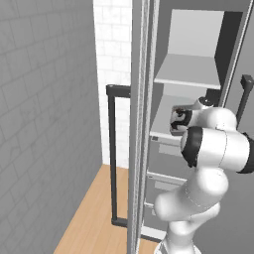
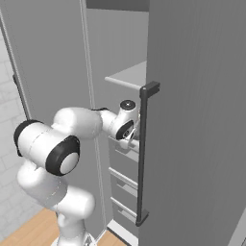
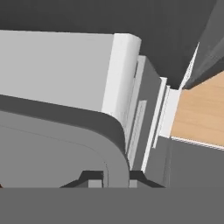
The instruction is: Take the meat container that has the chicken drumstick and place it on the second highest rack of the freezer. Then take the vegetable container that has the broccoli and cucumber and place it on the highest rack of the freezer.
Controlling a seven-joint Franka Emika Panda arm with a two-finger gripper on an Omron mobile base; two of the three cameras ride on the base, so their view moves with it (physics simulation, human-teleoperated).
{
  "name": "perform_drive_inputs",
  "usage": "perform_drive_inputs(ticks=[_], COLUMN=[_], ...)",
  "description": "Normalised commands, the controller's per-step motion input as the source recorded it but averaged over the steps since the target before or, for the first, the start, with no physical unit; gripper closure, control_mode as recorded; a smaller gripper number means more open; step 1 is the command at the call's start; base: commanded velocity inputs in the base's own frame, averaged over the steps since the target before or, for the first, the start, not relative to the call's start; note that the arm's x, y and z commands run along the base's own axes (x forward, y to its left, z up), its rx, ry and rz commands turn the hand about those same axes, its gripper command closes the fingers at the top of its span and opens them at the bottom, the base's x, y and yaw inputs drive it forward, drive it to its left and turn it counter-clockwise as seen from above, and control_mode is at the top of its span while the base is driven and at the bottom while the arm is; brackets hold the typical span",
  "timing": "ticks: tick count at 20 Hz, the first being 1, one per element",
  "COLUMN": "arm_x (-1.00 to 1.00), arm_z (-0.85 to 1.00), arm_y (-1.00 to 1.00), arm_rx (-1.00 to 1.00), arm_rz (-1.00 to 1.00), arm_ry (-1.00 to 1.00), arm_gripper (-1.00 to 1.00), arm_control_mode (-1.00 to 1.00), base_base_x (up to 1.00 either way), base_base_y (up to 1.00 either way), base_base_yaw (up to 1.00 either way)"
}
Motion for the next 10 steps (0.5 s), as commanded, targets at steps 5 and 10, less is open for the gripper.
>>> perform_drive_inputs(ticks=[5,10], arm_x=[0.55,0.49], arm_z=[-0.32,-0.30], arm_y=[-0.21,-0.23], arm_rx=[0.03,0.04], arm_rz=[0.00,0.00], arm_ry=[0.00,0.00], arm_gripper=[1.00,1.00], arm_control_mode=[-1.00,-1.00], base_base_x=[0.00,0.00], base_base_y=[0.00,0.00], base_base_yaw=[0.00,0.00])
